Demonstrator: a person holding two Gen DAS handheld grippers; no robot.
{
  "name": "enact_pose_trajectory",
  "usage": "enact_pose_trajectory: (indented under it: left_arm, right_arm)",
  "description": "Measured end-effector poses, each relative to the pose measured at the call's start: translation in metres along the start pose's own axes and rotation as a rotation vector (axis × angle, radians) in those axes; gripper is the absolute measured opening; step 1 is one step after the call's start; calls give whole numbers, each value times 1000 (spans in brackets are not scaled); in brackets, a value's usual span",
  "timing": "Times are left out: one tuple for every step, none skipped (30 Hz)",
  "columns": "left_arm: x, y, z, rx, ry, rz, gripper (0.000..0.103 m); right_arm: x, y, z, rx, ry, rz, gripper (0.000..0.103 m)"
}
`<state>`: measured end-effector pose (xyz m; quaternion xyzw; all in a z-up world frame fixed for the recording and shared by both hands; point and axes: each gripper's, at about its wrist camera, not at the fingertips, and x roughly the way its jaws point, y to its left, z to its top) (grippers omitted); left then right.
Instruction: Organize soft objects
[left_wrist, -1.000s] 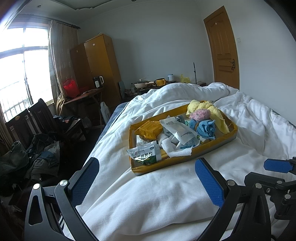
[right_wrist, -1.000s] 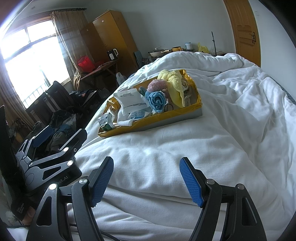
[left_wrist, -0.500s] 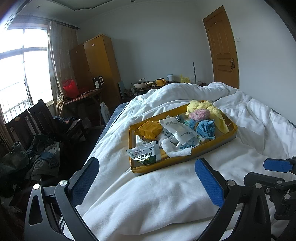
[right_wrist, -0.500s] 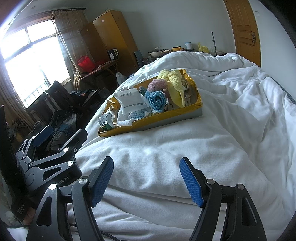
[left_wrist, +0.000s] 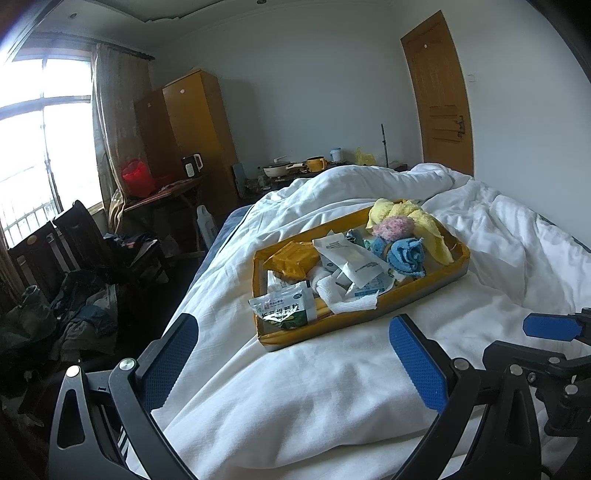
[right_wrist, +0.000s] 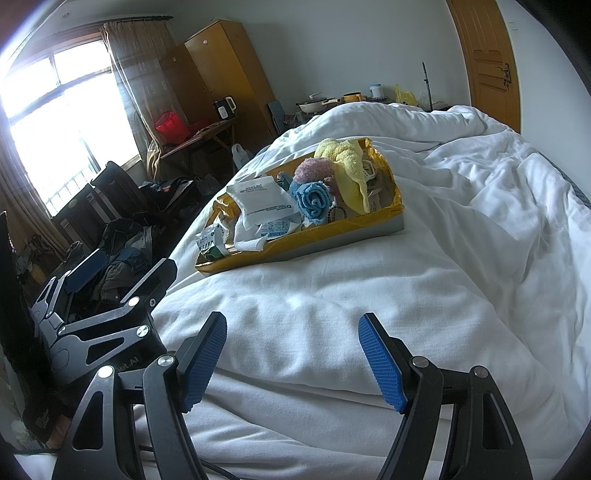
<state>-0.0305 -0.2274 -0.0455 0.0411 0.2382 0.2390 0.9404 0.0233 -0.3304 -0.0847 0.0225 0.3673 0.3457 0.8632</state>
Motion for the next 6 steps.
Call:
enact_pose_trajectory:
  left_arm:
    - [-1, 0, 0, 1, -1, -6, 103]
    - [0, 1, 0, 1, 0, -11, 103]
    - [0, 2, 0, -1, 0, -14, 103]
    - [-1, 3, 0, -2, 1, -16, 103]
    - [0, 4, 1, -2, 2, -18, 103]
    - [1, 4, 1, -1, 1, -17, 103]
  right_arm:
    - [0, 0, 0, 0, 0, 0, 78]
    - [0, 0, 0, 0, 0, 0, 78]
    - [0, 0, 0, 0, 0, 0, 78]
    - [0, 0, 0, 0, 1, 0, 78]
    - [0, -1, 0, 0, 1, 0, 78]
    - [0, -1, -1, 0, 1, 0, 78]
